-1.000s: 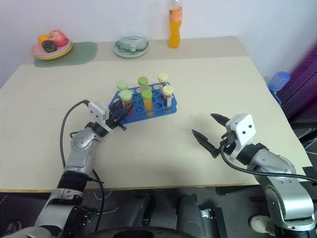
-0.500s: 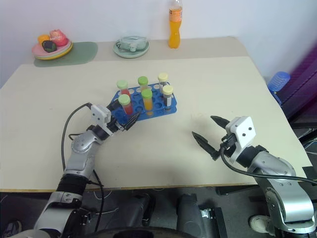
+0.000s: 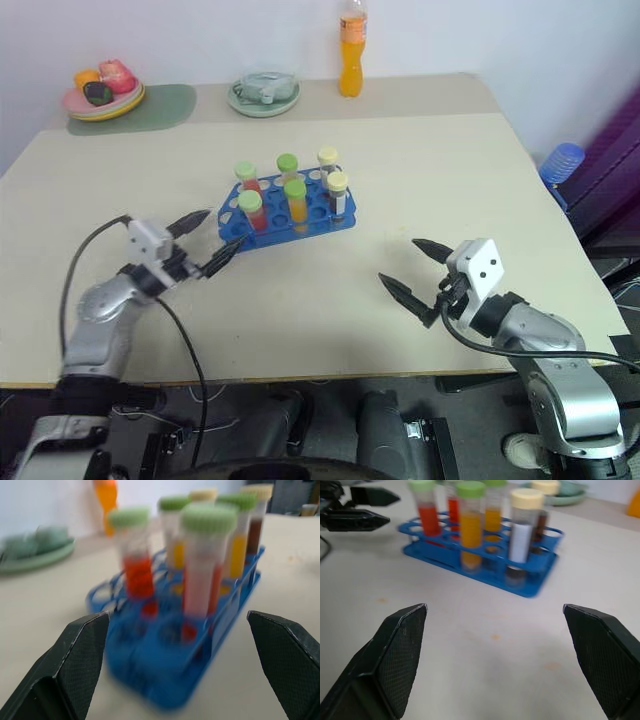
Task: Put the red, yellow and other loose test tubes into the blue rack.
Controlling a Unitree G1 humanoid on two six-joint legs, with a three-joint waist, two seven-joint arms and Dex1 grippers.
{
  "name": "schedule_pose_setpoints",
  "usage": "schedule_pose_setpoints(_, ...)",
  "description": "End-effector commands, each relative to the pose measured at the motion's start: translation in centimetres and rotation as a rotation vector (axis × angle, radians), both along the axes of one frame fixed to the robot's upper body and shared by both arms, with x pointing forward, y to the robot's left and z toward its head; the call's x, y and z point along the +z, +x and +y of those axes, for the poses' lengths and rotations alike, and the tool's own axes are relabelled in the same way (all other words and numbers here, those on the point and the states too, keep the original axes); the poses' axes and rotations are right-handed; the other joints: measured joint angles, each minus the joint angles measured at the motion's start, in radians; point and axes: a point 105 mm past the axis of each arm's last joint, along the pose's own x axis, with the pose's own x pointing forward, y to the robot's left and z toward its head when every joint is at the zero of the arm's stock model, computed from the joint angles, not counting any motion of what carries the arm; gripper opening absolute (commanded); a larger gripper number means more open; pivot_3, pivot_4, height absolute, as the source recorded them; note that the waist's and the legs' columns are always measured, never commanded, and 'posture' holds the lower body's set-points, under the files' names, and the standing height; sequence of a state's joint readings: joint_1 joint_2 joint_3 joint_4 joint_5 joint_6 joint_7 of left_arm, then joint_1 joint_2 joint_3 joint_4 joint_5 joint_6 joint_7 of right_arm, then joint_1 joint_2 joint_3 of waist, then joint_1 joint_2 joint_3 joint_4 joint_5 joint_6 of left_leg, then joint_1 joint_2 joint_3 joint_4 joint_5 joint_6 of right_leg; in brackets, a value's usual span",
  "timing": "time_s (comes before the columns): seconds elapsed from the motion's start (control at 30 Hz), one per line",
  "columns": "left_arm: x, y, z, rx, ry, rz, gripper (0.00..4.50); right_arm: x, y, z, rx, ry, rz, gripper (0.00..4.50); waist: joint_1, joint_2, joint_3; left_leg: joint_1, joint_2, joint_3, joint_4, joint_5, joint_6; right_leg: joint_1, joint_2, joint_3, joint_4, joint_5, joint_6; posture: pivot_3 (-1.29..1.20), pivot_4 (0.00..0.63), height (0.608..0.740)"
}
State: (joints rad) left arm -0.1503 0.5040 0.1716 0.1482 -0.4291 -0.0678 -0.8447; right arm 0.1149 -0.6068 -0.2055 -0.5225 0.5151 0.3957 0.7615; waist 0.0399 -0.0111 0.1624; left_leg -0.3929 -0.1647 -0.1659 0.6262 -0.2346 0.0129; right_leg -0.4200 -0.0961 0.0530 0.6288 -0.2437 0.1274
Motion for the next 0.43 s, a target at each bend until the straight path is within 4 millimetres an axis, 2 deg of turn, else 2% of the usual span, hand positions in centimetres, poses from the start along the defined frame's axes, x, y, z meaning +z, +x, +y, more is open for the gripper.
schedule_pose_setpoints(0.03, -0.5, -0.8, 2.1, 0.025, 0.017, 0.029, 4.48, 2.0, -1.1, 1.5, 0.112, 0.022, -0.092, 4.50, -0.001, 0.000, 0.000, 0.000, 0.000, 0.000, 0.000, 0.000, 0.000, 0.000, 0.000, 0.000, 0.000, 0.000, 0.000, 0.00, 0.150, 0.740)
schedule_pose_setpoints(0.2, -1.8, -2.2, 3.6, 0.029, 0.035, 0.103, 4.48, 2.8, -1.4, 2.7, 0.188, 0.020, -0.139, 4.50, -0.002, 0.000, 0.000, 0.000, 0.000, 0.000, 0.000, -0.001, -0.002, 0.000, 0.000, 0.000, 0.000, -0.001, -0.001, 0.00, 0.150, 0.740)
schedule_pose_setpoints(0.43, -2.3, -2.4, 3.5, 0.020, 0.043, 0.135, 4.48, 2.8, -1.5, 2.7, 0.203, -0.003, -0.152, 4.50, 0.000, 0.000, 0.000, 0.000, 0.000, 0.000, 0.000, -0.002, -0.002, 0.000, 0.000, 0.000, -0.001, -0.001, -0.003, 0.00, 0.150, 0.740)
